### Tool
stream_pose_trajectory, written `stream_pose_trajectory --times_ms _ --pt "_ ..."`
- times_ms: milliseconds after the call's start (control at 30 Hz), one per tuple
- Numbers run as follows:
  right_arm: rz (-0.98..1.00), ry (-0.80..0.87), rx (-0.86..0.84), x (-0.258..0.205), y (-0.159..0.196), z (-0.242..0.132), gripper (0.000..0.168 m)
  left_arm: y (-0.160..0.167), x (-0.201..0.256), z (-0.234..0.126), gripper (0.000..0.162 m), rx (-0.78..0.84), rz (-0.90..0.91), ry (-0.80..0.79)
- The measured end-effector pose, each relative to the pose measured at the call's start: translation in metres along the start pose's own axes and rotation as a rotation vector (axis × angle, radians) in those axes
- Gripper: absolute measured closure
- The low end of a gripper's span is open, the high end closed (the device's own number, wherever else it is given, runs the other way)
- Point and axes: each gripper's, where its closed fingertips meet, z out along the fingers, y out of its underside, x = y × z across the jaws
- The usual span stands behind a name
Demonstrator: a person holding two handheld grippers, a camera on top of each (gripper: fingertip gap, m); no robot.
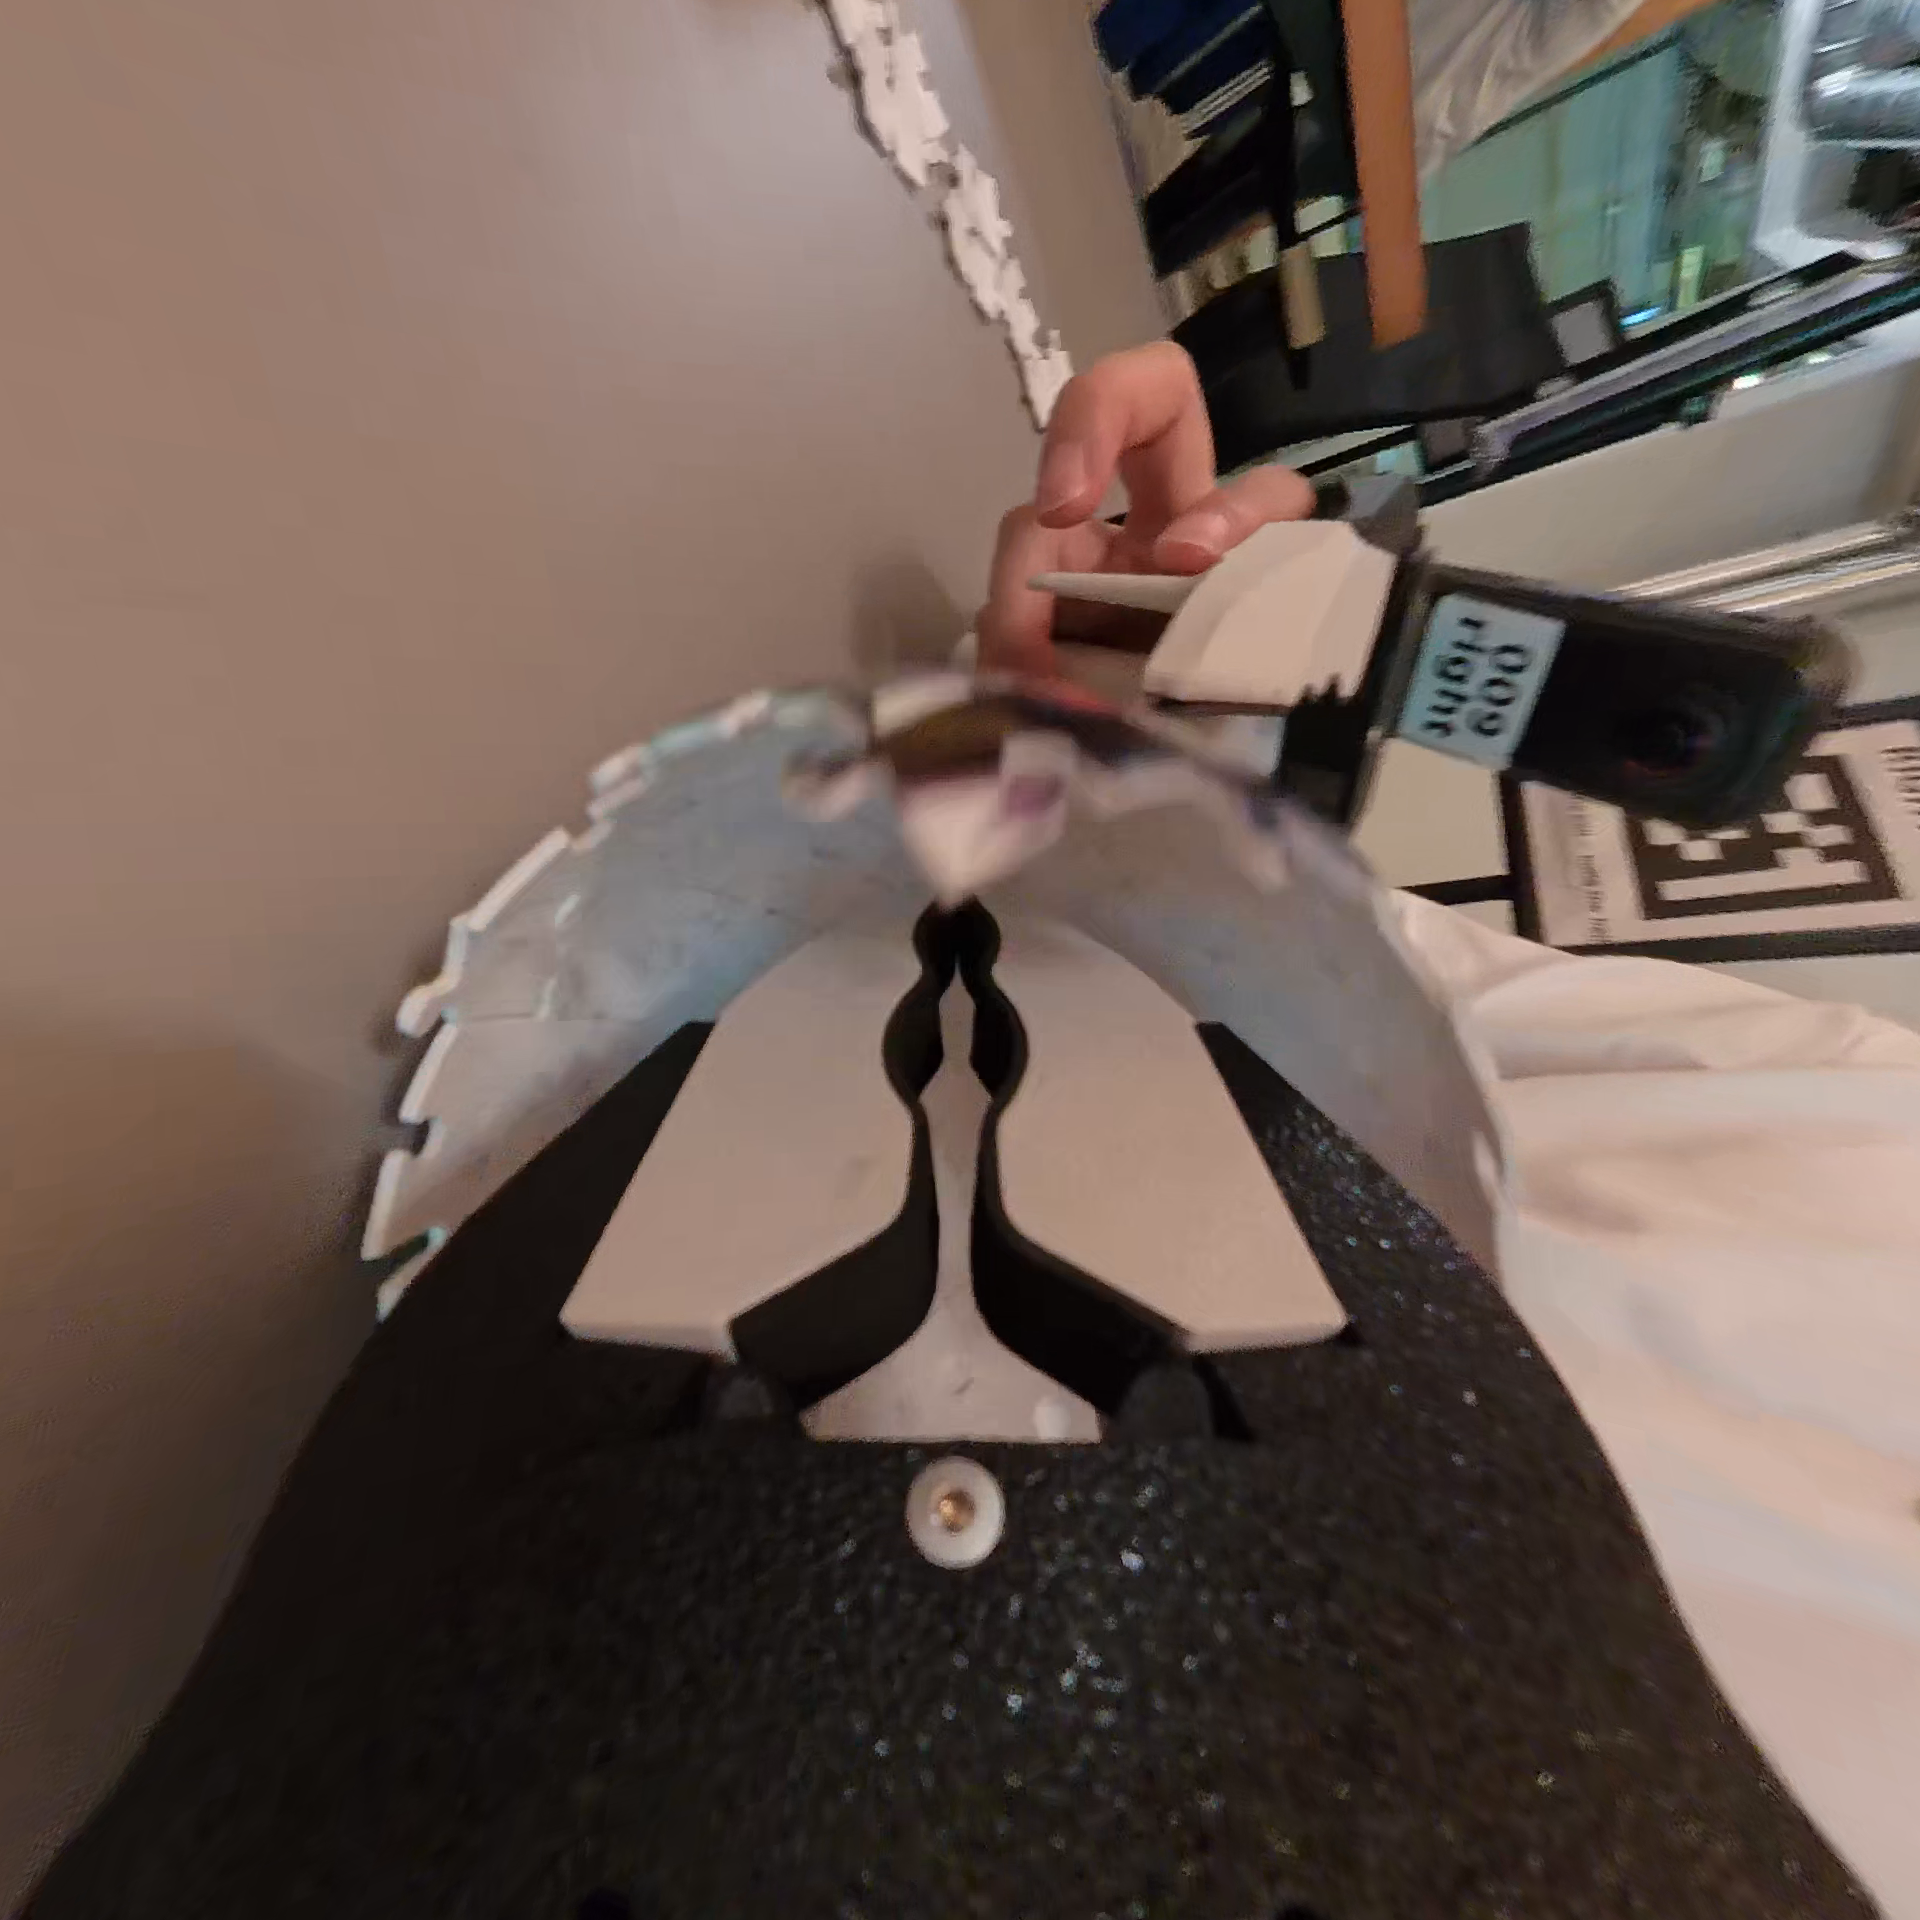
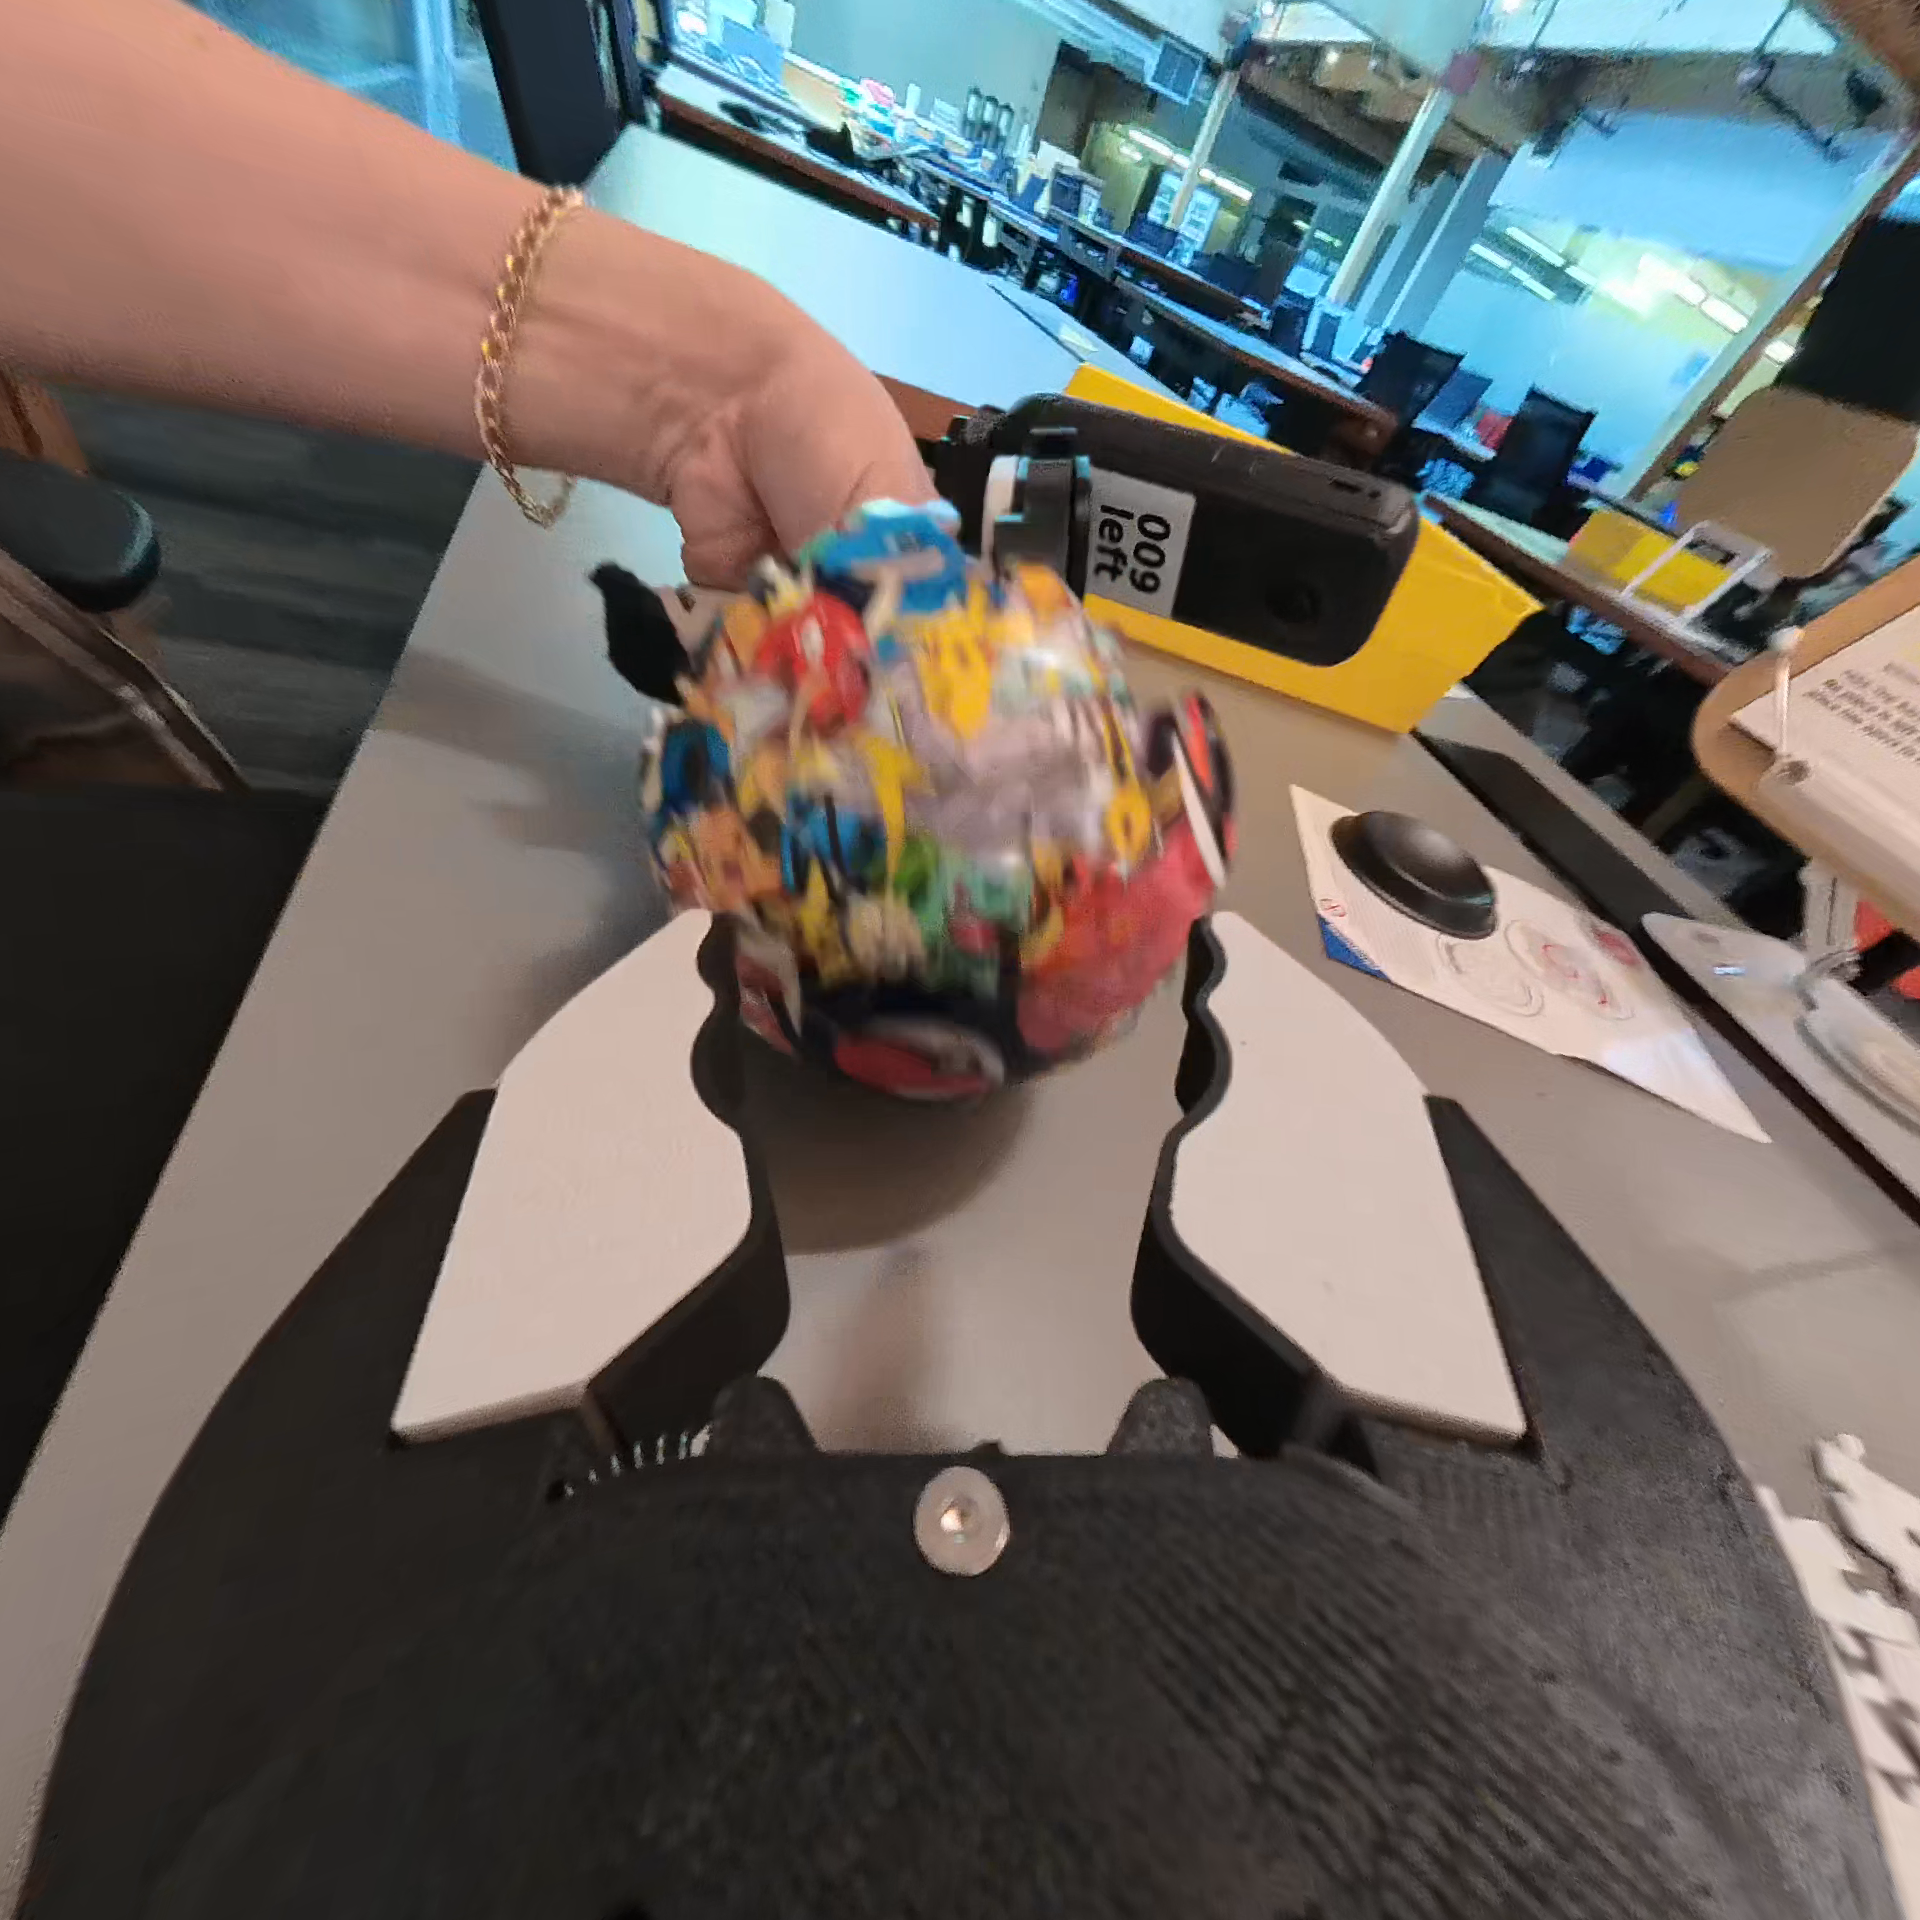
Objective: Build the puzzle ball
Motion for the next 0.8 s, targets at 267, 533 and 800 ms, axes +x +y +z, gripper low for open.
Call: stream_pose_trajectory --times_ms 267,533,800 --pt "0.067 0.066 0.007 0.004 -0.005 -0.006 0.083 0.010 -0.034 0.003 0.162 -0.129 0.160 -0.459" --pt "-0.092 0.197 -0.104 -0.010 0.003 0.002 0.065 0.012 -0.042 -0.001 0.162 -0.138 0.233 -0.655" --pt "-0.330 0.270 -0.135 -0.025 0.003 0.016 0.063 0.025 -0.031 -0.009 0.162 -0.131 0.400 -0.754"
